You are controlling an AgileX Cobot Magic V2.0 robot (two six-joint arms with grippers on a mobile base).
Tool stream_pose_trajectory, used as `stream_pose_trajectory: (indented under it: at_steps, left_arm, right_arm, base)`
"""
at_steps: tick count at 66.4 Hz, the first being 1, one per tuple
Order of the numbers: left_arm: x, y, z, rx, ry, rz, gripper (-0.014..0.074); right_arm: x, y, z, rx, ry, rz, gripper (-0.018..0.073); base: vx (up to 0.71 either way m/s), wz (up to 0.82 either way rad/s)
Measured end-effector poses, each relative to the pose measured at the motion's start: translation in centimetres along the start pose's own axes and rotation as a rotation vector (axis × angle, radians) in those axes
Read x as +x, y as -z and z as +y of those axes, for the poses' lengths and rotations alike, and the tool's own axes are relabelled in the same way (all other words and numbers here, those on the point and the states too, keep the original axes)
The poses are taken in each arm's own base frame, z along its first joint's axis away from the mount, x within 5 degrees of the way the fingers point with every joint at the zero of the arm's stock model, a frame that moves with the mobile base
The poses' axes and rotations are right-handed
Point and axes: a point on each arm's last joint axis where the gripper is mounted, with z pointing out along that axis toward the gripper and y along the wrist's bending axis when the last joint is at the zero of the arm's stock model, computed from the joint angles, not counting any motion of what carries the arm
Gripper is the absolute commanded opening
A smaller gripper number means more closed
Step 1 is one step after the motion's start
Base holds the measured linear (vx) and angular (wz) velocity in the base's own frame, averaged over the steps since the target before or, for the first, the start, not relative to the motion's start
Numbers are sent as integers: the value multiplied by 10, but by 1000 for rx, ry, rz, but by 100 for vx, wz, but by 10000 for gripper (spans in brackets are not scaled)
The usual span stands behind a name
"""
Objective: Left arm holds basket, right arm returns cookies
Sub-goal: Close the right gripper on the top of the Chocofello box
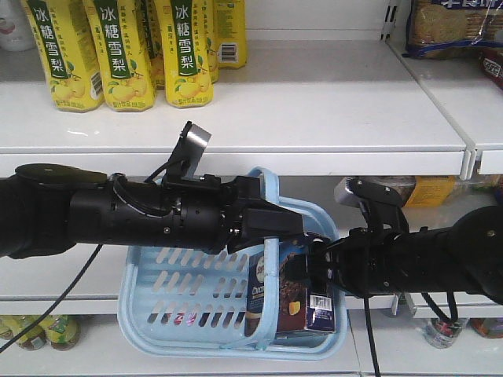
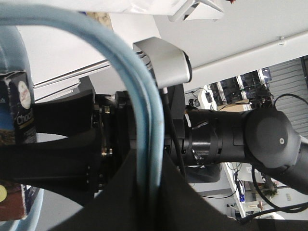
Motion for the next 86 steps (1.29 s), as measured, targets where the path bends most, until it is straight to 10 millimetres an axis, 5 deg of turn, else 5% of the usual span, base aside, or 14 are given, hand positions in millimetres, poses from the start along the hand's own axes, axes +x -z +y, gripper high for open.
stream_pose_trajectory:
  at_steps: [64, 86]
  left_arm:
    - [0, -1, 4, -21, -4, 3, -6]
    - [0, -2, 5, -29, -4, 2, -6]
  right_arm:
    - [-11, -57, -8, -39, -19, 158, 452]
    - [-13, -63, -10, -37, -4, 166, 293]
  base:
    - [0, 0]
    - [0, 0]
